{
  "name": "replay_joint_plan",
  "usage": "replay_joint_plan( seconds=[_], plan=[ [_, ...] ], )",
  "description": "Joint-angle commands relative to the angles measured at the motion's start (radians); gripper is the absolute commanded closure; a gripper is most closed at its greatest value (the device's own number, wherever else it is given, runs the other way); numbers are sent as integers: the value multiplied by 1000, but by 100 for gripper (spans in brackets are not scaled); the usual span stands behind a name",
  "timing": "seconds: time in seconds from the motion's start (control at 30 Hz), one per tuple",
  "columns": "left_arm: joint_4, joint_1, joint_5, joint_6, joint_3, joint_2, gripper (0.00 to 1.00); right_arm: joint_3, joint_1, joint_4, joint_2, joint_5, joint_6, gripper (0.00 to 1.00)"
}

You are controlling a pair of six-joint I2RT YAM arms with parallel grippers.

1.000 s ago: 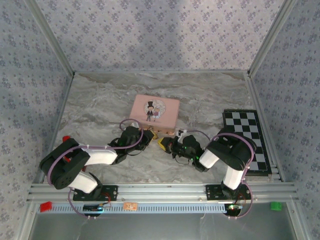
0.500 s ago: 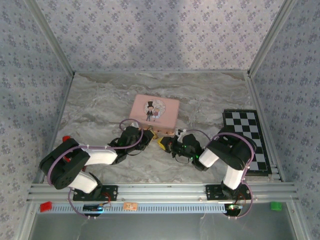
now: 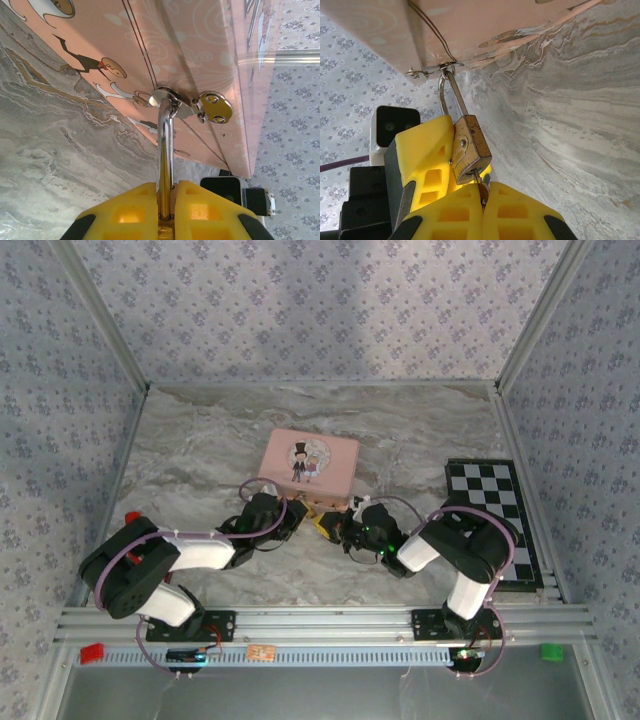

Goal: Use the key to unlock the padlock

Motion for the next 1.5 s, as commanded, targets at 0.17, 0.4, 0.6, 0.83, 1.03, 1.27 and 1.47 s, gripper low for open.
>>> replay_joint_plan(
  seconds=[0.17, 0.4, 0.6, 0.83, 1.03, 1.27, 1.47],
  plan=[
    [6, -46, 119, 28, 11, -8, 100, 65, -37, 112, -8, 20, -19, 100],
    [16, -55, 126, 31, 21, 3, 100, 96, -38, 84, -9, 7, -34, 100],
    [22, -66, 126, 28, 29, 11, 100, 115, -42, 72, 0, 3, -39, 100],
    [20, -79, 124, 28, 39, 7, 100, 128, -59, 72, 17, 4, -43, 100],
    [20, -89, 117, 26, 49, 12, 100, 138, -57, 82, 11, 18, -50, 100],
    [-38, -85, 82, 34, 41, -13, 100, 91, -62, 82, -10, 40, -75, 88],
    [-112, -68, 53, 50, 36, -57, 100, 29, -62, 70, -48, 52, -106, 69]
  ],
)
